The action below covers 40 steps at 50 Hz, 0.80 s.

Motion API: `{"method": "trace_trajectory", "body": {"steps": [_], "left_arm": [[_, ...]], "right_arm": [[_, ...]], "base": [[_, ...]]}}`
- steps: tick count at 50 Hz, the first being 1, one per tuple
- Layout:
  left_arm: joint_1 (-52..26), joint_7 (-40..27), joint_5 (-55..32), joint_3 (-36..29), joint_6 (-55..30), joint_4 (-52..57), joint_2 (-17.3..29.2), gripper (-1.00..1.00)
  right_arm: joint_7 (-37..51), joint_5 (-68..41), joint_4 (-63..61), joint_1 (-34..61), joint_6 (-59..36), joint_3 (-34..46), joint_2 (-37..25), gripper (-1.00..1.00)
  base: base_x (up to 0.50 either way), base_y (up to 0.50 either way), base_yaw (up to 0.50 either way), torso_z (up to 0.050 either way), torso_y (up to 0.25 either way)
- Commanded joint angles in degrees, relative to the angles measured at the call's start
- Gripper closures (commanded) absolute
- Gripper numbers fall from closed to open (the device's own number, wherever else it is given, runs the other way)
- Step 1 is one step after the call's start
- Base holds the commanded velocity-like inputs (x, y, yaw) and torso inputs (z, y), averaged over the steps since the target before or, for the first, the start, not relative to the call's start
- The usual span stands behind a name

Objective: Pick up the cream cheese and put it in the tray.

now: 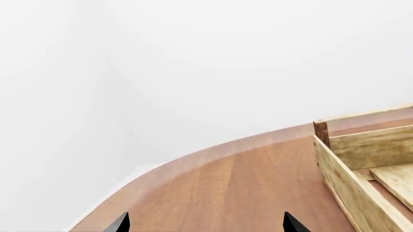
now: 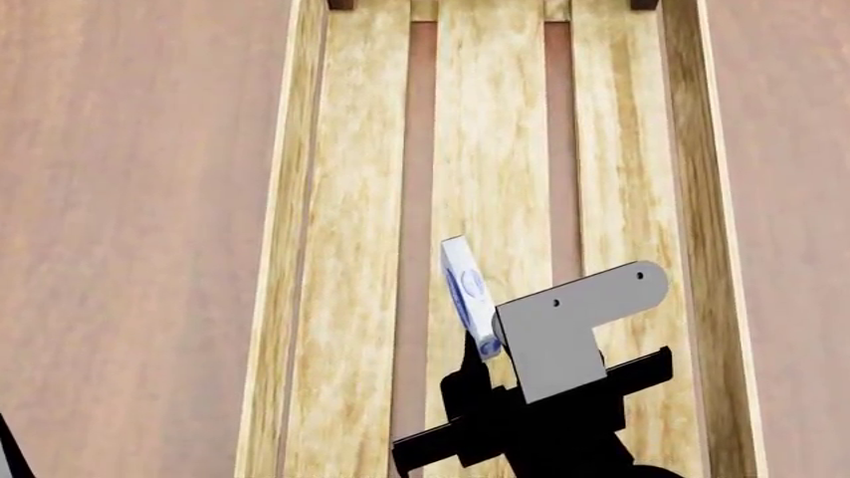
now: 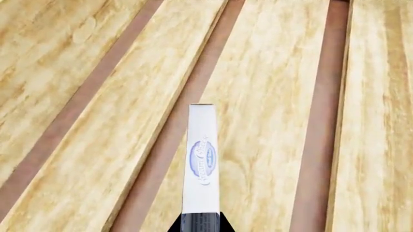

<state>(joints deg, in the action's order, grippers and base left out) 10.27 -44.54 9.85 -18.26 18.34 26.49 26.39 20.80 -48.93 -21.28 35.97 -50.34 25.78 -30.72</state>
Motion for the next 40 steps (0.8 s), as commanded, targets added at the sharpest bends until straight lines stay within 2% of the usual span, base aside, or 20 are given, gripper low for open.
{"method": "trace_trajectory", "body": {"steps": [1,4,5,24,40], "left_arm": [[0.1,-0.1,-0.1,-0.1,0.1,0.2,0.1,-1.00],[0.1,-0.1,-0.2,-0.1,0.2,0.1,0.1,-1.00],[0.1,-0.1,-0.1,-0.1,0.1,0.1,0.1,-1.00],[0.0,-0.2,0.1,-0.4,-0.1,0.1,0.2,-1.00],[0.0,-0.4,-0.1,-0.1,-0.1,0.2,0.4,-1.00]], "right_arm": [[-0.4,0.8,0.0,-0.1,0.3,0.1,-0.1,1.00],[-0.5,1.5,0.2,0.9,-1.6,2.0,-0.4,1.00],[0.3,1.8,0.4,0.9,-1.9,2.0,-0.2,-1.00],[0.4,1.5,0.6,1.1,-1.7,1.9,-0.3,-1.00],[6.0,-4.4,-9.4,2.2,-7.2,-1.6,-2.6,-1.00]], "base": [[0.00,0.00,0.00,0.000,0.000],[0.00,0.00,0.00,0.000,0.000],[0.00,0.00,0.00,0.000,0.000],[0.00,0.00,0.00,0.000,0.000],[0.00,0.00,0.00,0.000,0.000]]}}
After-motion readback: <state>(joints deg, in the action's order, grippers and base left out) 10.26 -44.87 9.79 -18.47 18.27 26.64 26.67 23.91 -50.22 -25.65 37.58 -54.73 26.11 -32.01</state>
